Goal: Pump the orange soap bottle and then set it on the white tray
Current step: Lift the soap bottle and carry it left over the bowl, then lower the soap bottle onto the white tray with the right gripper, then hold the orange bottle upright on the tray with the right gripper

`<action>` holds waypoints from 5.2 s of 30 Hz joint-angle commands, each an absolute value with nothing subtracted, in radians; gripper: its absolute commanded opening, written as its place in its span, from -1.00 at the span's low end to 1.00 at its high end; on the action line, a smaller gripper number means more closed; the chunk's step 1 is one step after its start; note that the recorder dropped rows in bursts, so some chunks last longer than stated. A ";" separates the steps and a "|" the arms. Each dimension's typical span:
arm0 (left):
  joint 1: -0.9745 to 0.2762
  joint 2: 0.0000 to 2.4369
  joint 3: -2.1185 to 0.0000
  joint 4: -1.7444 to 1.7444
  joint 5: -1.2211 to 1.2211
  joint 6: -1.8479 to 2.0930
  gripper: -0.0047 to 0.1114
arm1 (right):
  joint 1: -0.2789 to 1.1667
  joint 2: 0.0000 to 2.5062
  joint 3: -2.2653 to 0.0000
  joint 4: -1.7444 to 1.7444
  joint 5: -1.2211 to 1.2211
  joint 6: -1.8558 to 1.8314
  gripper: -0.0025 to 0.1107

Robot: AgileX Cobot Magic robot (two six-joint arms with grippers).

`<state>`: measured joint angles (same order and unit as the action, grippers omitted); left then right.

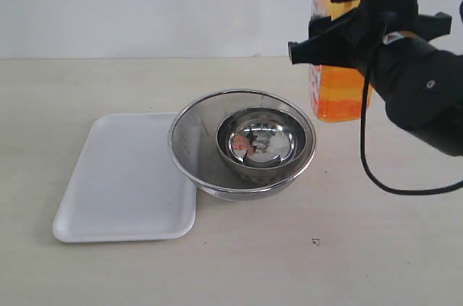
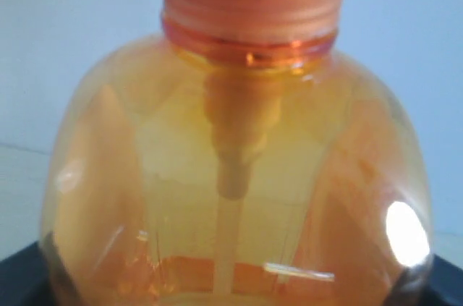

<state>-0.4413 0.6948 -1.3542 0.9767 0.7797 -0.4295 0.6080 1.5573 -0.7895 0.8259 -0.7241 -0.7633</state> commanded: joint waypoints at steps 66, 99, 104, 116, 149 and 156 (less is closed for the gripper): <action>-0.440 0.696 -1.360 0.952 0.794 -0.400 -0.84 | 0.928 2.049 -1.569 0.655 -0.325 -0.760 -0.96; -0.440 0.694 -1.360 0.923 0.782 -0.379 -0.84 | 0.951 2.121 -1.569 0.508 -0.282 -0.603 0.15; -0.440 0.694 -1.360 0.923 0.782 -0.376 -0.84 | 0.951 2.121 -1.569 0.512 -0.282 -0.601 0.28; -0.440 0.694 -1.360 0.923 0.784 -0.373 -0.84 | 0.951 2.116 -1.569 0.512 -0.274 -0.603 0.28; -0.440 0.694 -1.360 0.923 0.786 -0.373 -0.84 | 0.891 2.033 -1.567 0.606 -0.058 -0.741 0.28; -0.440 0.694 -1.360 0.923 0.786 -0.373 -0.84 | 0.890 2.033 -1.567 0.618 0.000 -0.733 0.29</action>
